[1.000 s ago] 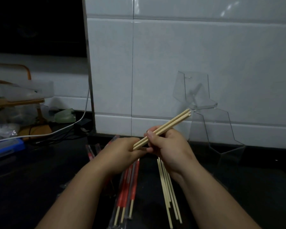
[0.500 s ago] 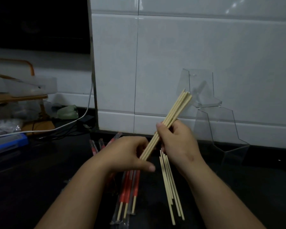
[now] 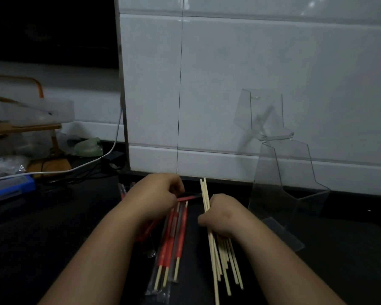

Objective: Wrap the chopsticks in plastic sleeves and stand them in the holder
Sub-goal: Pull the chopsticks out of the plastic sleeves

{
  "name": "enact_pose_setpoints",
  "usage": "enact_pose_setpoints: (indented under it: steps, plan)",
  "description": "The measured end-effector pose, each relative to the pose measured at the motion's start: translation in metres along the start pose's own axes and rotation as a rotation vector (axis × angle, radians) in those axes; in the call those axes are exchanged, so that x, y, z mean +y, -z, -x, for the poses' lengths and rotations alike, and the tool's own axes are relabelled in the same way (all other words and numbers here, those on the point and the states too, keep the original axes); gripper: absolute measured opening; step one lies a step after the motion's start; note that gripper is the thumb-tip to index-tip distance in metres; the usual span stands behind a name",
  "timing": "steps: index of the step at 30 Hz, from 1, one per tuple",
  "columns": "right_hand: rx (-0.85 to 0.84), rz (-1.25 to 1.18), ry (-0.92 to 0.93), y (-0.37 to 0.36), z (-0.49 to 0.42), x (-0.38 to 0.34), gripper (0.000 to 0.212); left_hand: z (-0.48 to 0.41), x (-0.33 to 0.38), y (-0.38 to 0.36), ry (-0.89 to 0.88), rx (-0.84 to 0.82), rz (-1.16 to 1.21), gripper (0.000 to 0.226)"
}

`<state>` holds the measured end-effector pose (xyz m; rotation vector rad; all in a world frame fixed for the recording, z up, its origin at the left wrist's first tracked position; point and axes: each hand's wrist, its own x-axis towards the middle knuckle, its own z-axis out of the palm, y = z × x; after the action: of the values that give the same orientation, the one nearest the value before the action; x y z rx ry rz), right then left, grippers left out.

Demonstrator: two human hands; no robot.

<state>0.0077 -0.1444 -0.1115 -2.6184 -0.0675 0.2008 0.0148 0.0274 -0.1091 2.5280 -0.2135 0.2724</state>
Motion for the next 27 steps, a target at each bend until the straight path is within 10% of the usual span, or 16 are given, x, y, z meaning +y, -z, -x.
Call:
enact_pose_setpoints:
  steps: [14, 27]
  plan:
    - [-0.059, 0.210, -0.141, 0.000, -0.007, 0.000, 0.050, -0.001, 0.000, 0.000, 0.027, 0.070, -0.053, 0.016]
    - [0.308, -0.007, 0.051, 0.003, -0.009, 0.003, 0.049, 0.002, 0.008, -0.004, -0.035, 0.034, -0.073, 0.014]
